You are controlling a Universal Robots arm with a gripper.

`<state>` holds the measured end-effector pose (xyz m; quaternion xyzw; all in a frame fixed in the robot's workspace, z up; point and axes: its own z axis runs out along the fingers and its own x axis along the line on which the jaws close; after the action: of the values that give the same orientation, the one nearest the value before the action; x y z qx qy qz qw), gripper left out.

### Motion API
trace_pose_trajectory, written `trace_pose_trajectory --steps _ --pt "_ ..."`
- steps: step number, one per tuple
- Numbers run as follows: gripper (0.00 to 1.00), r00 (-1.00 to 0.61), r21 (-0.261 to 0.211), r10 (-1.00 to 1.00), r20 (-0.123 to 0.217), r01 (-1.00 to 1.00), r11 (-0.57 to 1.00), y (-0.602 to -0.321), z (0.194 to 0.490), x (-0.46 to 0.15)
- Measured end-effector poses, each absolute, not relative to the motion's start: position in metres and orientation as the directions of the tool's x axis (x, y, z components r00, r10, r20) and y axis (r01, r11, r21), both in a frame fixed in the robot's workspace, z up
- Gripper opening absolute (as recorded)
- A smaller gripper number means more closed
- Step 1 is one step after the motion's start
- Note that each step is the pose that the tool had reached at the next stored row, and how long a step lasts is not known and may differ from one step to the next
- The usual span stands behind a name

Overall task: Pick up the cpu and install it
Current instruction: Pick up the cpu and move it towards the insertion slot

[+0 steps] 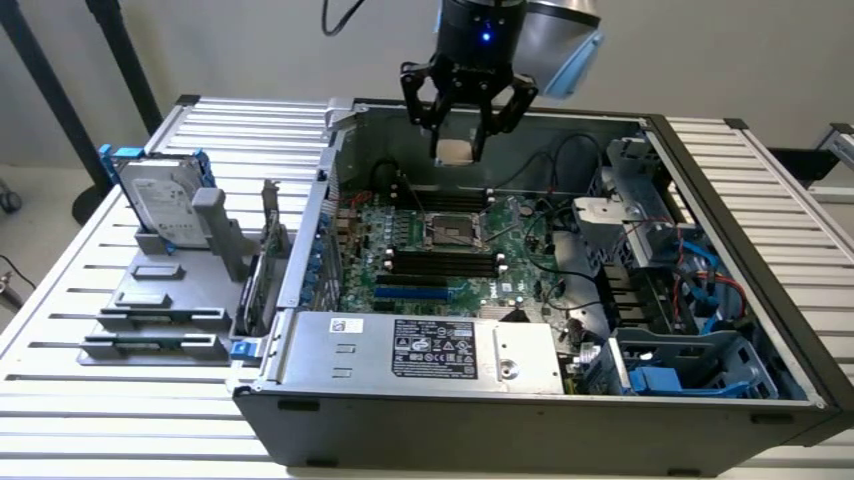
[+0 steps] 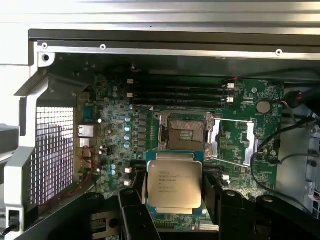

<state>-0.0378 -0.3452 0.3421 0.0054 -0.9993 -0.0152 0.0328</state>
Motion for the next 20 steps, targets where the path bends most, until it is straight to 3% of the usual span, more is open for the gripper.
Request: trace_pose_trajectory --steps 20 --pt "0.55 -0.998 0.031 0.012 0.066 0.014 0.999 -0.337 0.314 -0.025"
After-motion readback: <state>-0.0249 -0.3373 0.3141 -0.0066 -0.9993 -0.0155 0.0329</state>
